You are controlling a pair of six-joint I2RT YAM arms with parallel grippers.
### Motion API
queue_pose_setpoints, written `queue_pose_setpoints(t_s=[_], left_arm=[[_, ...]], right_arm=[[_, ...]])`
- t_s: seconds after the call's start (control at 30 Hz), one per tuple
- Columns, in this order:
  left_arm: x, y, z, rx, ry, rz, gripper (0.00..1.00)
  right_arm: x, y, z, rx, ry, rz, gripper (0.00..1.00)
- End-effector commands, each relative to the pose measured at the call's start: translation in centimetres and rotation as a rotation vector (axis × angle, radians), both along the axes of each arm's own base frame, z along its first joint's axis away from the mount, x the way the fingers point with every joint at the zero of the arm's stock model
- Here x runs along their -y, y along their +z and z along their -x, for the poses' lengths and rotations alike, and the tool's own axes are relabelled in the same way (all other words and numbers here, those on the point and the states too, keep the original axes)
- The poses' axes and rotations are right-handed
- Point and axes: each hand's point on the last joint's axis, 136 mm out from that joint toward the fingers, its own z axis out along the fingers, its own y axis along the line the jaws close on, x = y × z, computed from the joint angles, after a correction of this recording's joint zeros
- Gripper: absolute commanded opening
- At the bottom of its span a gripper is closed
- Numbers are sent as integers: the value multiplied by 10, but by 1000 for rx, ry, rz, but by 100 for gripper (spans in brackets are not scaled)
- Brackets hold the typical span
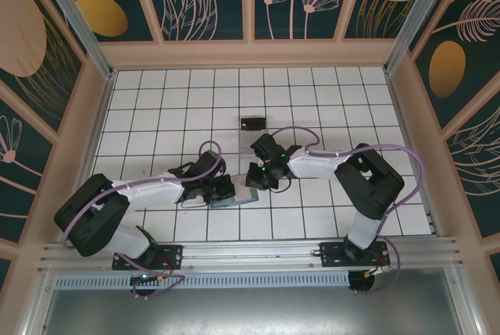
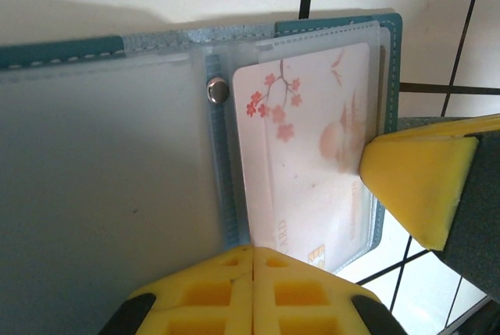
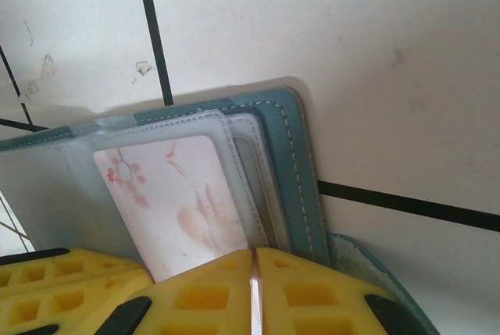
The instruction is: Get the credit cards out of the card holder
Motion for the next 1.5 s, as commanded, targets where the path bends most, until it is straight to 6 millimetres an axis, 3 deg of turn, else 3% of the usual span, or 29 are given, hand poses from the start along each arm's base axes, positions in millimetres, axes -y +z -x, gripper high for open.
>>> queue_pose_setpoints(t_s=[0.0,0.17,0.4,0.6,0.9,1.17,1.47], left_arm=[[-10,-3,5,-10,8,-31,9],[-8,2,1,14,23,-3,10],[-3,12,-4,51,64,119,23],[8,16,-1,42,45,230,25],[10,7,2,12,32,223,24],[-2,-9,5,-30,58,137,24],[-2,-3,2,-18,63,132,24]], right_arm=[[13,-23,13,-46,18,90,11],[13,-22,13,-43,18,92,11],[14,-25,15,-48,19,99,11],[13,-23,15,-49,19,102,11],[14,-23,15,-48,17,107,11],[14,-23,16,-50,18,109,11],[12,-23,15,-49,21,106,11]])
